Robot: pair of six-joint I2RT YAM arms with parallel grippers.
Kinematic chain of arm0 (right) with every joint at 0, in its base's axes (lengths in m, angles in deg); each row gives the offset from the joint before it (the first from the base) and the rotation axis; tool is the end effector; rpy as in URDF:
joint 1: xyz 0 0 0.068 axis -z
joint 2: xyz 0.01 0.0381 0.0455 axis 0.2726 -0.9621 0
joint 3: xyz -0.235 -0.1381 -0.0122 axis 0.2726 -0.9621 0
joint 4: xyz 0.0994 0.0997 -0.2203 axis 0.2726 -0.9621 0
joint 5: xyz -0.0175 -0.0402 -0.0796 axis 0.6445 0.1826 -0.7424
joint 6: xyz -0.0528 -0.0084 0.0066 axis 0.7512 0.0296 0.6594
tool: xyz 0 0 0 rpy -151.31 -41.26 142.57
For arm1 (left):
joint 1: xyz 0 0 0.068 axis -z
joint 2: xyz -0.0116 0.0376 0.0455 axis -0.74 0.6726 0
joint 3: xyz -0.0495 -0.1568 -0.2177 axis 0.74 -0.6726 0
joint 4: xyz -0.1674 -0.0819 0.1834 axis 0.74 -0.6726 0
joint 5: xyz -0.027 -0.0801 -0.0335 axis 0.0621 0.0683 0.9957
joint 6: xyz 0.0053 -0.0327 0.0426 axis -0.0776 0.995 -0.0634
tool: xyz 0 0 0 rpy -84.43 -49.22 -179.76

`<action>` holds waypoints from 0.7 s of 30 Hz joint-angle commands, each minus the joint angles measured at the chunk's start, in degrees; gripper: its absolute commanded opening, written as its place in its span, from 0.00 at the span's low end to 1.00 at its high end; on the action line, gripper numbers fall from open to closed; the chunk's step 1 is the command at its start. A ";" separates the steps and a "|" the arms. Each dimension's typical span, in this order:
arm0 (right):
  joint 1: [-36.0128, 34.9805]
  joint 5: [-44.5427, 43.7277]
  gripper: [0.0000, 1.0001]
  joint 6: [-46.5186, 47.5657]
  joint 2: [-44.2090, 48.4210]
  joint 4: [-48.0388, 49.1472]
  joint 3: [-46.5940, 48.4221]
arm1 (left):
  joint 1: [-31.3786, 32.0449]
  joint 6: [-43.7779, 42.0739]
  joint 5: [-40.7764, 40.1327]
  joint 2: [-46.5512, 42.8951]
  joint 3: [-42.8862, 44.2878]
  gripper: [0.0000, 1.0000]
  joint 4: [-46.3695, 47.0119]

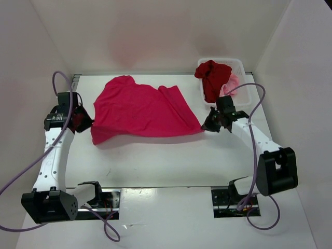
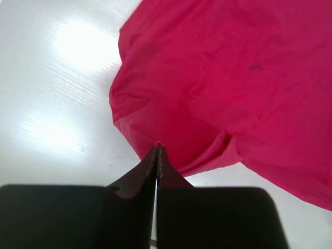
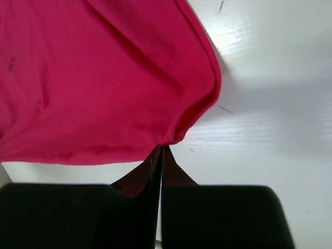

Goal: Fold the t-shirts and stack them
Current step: Flatten out the tshirt

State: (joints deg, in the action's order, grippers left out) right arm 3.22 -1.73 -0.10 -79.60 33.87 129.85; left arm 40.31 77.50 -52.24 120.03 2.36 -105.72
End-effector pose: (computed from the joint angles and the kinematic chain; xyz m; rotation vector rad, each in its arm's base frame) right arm 0.2650 0.0647 0.2362 0.5029 2.5318 0.5310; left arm 0.2191 0.0320 0.3377 -0.8769 2.2521 -0.0857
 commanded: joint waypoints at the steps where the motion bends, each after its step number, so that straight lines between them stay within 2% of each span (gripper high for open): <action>1: -0.75 -0.43 0.01 0.65 -1.98 2.28 4.75 | -0.40 -0.47 -3.95 -1.44 0.86 0.00 0.51; 4: -2.34 -2.01 0.01 1.70 2.93 1.74 5.27 | -0.40 0.23 -1.50 -0.93 3.12 0.00 3.92; 7: -2.86 -3.15 0.01 2.23 6.54 -0.54 12.90 | -0.40 1.55 3.07 1.70 14.26 0.00 9.45; 13: -4.10 -7.36 0.01 6.88 7.07 -4.93 38.20 | -0.40 4.54 6.16 8.65 37.72 0.00 14.14; 14: -4.10 -7.37 0.01 8.28 7.07 -4.93 44.59 | -0.40 5.06 6.16 10.57 45.16 0.00 14.14; 18: -4.62 -8.60 0.01 10.22 5.49 -8.09 60.97 | -0.40 7.00 8.52 13.75 59.42 0.00 14.84; 21: -6.73 -11.67 0.01 11.71 4.17 -10.03 70.56 | -0.40 6.39 6.17 13.76 64.38 0.00 14.84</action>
State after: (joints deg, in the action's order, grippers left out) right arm -1.76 -9.75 8.34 -75.89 27.45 193.76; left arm 40.29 82.70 -45.75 133.88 62.23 -93.07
